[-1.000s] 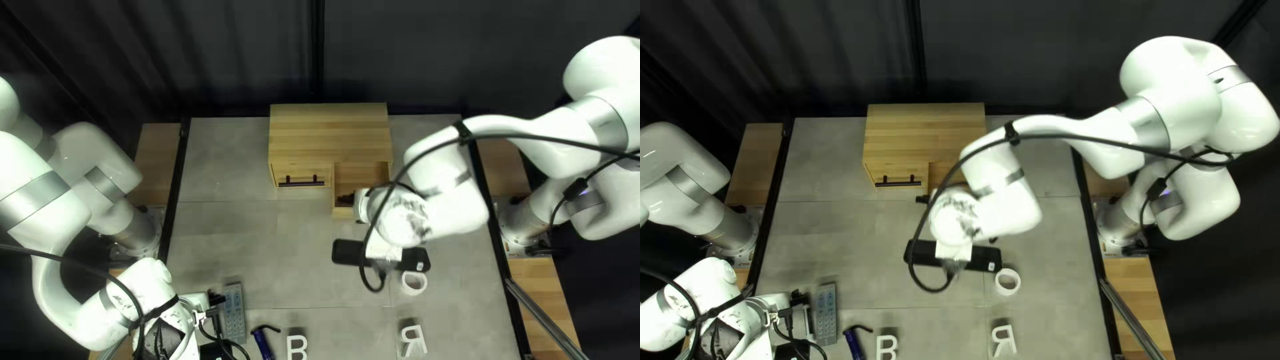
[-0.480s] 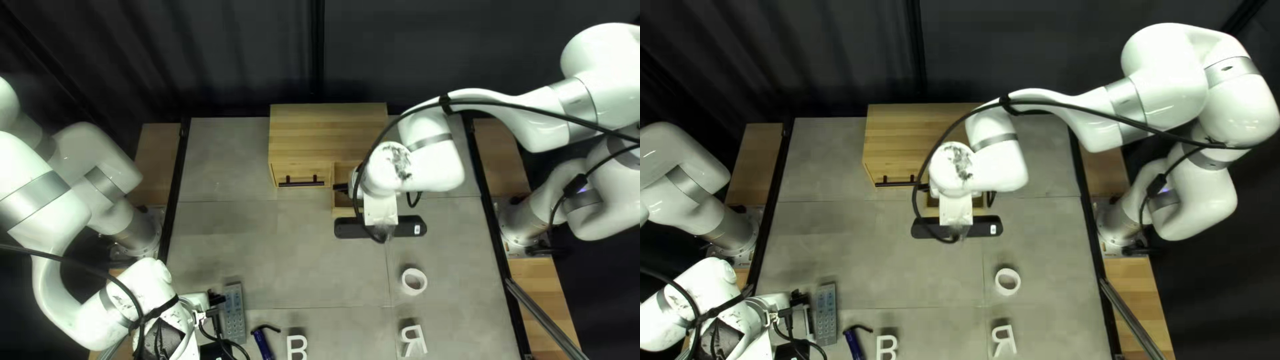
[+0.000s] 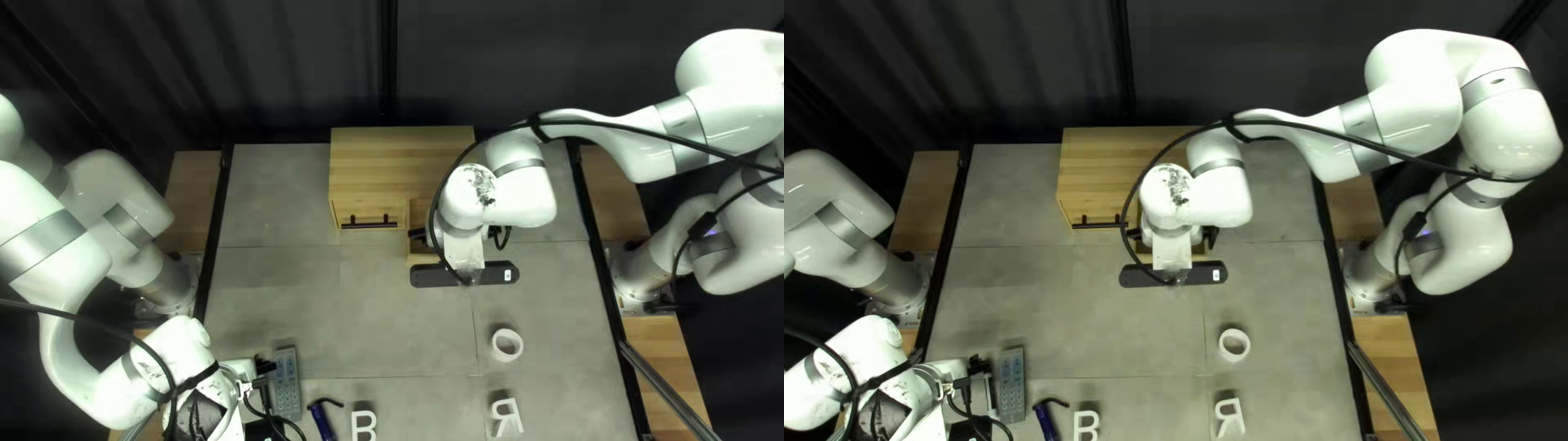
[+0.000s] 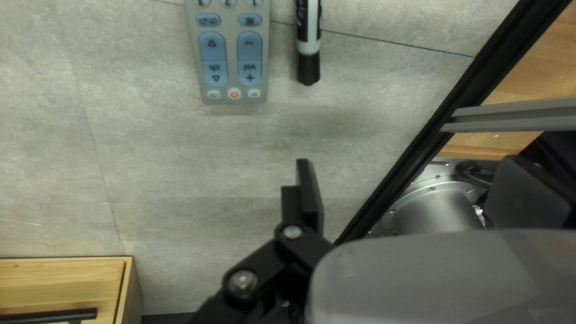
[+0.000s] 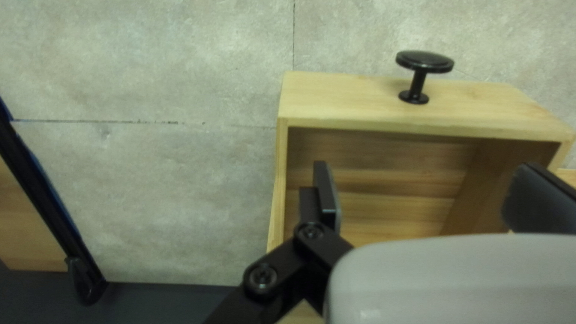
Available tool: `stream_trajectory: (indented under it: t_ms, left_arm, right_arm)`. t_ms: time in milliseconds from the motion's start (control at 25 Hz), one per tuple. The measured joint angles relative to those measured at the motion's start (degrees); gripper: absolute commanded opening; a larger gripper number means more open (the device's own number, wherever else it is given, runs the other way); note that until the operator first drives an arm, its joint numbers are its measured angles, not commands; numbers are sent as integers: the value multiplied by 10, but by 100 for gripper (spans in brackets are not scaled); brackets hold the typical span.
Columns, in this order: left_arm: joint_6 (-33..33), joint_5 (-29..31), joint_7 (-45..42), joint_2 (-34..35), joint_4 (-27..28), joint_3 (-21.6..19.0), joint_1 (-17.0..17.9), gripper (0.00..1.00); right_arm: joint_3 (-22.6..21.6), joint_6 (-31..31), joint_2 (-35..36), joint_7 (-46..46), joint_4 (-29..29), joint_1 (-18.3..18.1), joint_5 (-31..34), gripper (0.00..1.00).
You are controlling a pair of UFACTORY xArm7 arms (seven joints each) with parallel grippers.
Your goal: Open drawers and place objects into drawer and close
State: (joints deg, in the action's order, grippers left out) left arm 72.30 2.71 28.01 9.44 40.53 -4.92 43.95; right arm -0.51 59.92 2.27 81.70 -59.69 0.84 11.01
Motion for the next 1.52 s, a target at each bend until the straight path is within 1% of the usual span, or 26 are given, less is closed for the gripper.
stream_trajectory:
  t_ms: [960,1520]
  left_arm:
    - [0,0,0,0,0,0,0,100]
    - [0,0,0,0,0,0,0,100]
  right_arm:
    - [13,-35,27,37,12,-19,-29,100]
    - [12,-49,27,42,21,-19,-35,100]
